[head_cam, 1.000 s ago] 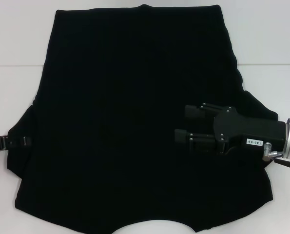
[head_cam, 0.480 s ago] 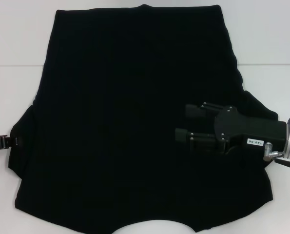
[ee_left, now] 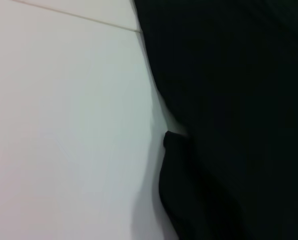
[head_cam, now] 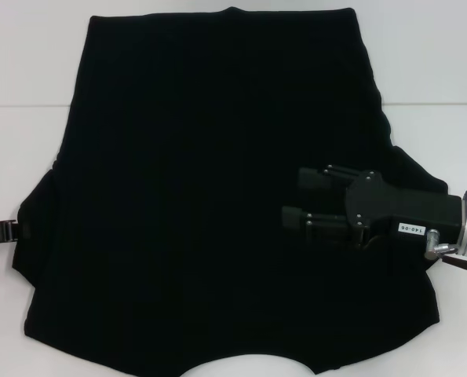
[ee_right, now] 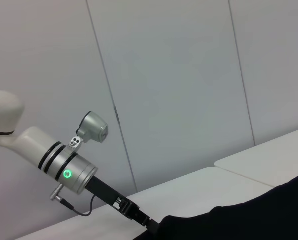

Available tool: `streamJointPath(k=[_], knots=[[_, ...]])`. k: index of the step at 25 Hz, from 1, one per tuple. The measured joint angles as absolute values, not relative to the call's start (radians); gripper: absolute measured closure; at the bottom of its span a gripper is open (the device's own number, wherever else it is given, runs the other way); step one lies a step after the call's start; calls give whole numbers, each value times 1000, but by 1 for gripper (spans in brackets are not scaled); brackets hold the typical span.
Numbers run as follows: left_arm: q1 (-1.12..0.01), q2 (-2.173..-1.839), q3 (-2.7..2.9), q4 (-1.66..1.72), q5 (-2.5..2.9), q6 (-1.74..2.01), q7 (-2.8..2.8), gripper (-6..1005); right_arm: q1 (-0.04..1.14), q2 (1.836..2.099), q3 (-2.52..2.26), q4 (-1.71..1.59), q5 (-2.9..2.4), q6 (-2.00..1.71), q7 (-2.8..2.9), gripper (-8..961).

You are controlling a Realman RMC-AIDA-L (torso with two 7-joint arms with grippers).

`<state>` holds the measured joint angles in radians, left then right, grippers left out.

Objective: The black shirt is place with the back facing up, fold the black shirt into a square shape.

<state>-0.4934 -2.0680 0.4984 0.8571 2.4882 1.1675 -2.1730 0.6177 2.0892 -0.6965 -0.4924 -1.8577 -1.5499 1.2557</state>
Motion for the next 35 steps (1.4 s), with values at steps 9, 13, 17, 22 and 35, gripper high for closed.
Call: streamJointPath(k=[9, 13, 17, 22, 35], knots=[[-487, -2061, 447, 869, 2485, 1168, -2171, 986, 618, 2089, -695, -477, -1830, -1547, 1255, 99], [-482, -2058, 428, 887, 2486, 1176, -2169, 986, 616, 2089, -695, -466, -1819, -1541, 1251, 99], [-474, -2053, 423, 897, 2487, 1177, -2169, 986, 616, 2091, -695, -451, -1808, -1530, 1247, 101], [-469, -2050, 396, 910, 2487, 1188, -2169, 986, 617, 2091, -695, -440, -1806, -1518, 1244, 101], [-451, -2038, 348, 926, 2493, 1191, -2169, 986, 619, 2092, -690, -414, -1805, -1500, 1226, 99]])
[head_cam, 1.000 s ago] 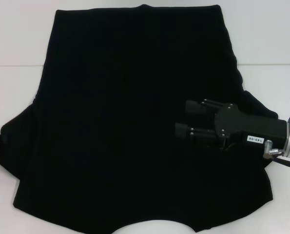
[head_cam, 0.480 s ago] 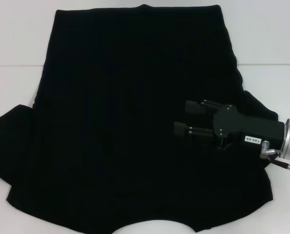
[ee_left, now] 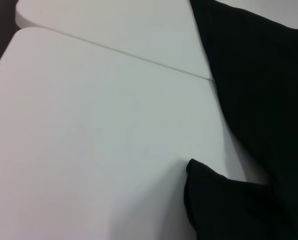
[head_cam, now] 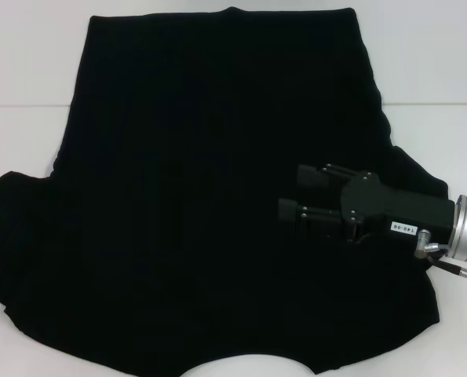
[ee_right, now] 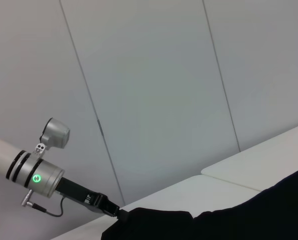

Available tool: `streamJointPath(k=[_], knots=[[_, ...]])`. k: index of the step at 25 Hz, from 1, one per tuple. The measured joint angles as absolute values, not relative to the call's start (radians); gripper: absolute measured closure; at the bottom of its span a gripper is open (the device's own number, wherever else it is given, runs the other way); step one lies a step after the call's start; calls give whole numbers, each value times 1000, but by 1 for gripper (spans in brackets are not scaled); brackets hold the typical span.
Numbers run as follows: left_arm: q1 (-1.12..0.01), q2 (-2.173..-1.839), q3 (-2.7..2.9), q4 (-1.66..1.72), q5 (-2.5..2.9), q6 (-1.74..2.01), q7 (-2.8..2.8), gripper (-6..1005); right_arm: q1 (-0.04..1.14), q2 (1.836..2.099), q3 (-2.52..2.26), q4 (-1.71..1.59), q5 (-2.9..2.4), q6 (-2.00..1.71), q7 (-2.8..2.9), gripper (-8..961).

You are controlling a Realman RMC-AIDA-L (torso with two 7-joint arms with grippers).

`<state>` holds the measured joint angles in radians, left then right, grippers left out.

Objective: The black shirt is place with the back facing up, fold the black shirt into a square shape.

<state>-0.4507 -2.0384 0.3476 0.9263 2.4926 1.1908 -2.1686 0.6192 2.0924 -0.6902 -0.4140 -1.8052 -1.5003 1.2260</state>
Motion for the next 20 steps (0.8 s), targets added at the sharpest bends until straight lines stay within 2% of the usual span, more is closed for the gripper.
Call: streamJointPath(k=[20], knots=[[-434, -2034, 279, 953, 2492, 1301, -2171, 987, 617, 2092, -690, -413, -1804, -1498, 1222, 100]])
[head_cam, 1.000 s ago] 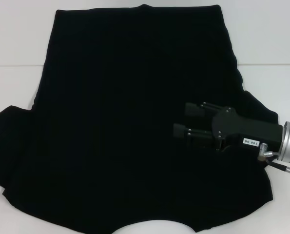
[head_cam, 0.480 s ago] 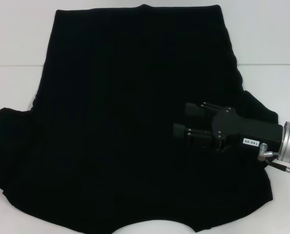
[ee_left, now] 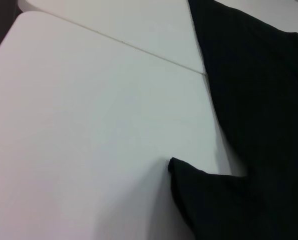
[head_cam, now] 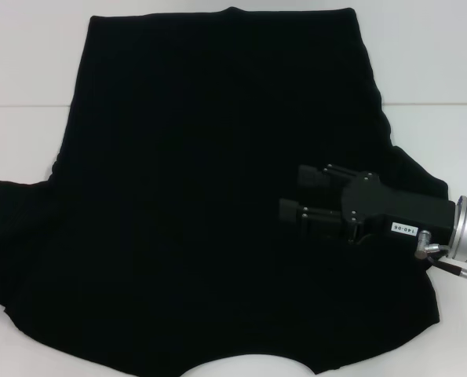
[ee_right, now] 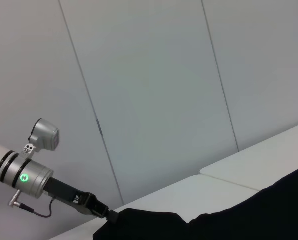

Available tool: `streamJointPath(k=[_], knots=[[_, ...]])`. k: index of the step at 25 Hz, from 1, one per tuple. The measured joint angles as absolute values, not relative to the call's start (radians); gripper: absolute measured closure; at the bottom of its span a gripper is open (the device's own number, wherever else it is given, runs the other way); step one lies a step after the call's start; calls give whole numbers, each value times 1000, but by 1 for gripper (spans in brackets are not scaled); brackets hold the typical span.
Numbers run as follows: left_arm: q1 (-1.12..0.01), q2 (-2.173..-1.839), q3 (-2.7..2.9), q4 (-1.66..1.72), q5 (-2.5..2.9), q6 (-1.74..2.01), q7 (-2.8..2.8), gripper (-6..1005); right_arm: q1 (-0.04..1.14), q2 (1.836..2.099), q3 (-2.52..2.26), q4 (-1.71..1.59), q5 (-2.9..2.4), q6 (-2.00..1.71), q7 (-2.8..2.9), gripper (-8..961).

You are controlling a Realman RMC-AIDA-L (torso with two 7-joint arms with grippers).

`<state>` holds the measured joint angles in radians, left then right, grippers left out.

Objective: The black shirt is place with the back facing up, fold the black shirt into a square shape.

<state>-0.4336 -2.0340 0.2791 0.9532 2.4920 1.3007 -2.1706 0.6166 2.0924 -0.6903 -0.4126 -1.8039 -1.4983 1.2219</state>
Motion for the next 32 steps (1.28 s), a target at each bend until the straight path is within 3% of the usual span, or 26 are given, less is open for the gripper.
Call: streamJointPath(k=[32], knots=[[-446, -2028, 267, 971, 2479, 1391, -2175, 987, 617, 2092, -690, -411, -1804, -1500, 1221, 100]])
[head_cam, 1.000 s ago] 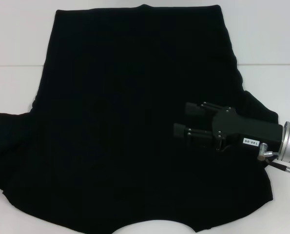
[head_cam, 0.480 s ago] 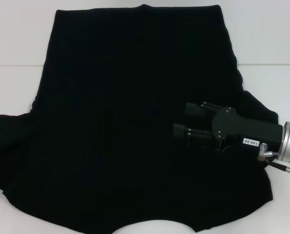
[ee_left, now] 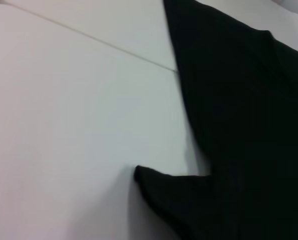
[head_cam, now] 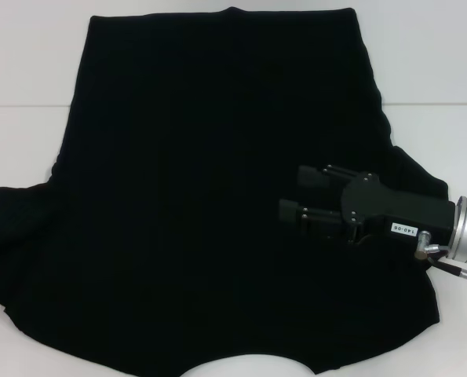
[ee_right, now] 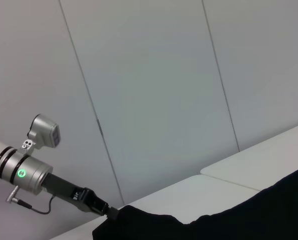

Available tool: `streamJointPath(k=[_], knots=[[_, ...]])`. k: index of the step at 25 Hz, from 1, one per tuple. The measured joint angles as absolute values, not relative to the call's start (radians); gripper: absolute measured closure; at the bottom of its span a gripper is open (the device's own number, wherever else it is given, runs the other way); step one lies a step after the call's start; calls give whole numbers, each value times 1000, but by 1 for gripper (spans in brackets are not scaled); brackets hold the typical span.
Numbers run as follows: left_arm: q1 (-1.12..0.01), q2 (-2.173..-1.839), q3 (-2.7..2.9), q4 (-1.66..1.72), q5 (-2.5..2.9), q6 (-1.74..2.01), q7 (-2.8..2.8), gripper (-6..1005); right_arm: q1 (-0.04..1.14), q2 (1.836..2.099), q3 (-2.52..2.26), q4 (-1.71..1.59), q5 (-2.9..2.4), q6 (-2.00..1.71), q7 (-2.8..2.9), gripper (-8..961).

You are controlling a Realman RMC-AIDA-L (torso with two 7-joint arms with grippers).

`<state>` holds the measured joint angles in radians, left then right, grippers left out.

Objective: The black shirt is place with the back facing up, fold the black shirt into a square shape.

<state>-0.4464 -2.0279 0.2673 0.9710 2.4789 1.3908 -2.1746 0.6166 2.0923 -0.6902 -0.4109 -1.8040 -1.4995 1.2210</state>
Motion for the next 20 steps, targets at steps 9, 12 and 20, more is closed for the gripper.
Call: streamJointPath(k=[9, 12, 20], knots=[[-512, -2025, 286, 963, 2465, 1393, -2164, 987, 616, 2092, -688, -409, -1804, -1497, 1221, 101], [-536, -2025, 292, 960, 2465, 1390, -2160, 987, 615, 2091, -687, -409, -1804, -1497, 1221, 101], [-566, -2039, 354, 955, 2450, 1394, -2155, 987, 615, 2088, -680, -410, -1804, -1497, 1221, 99]])
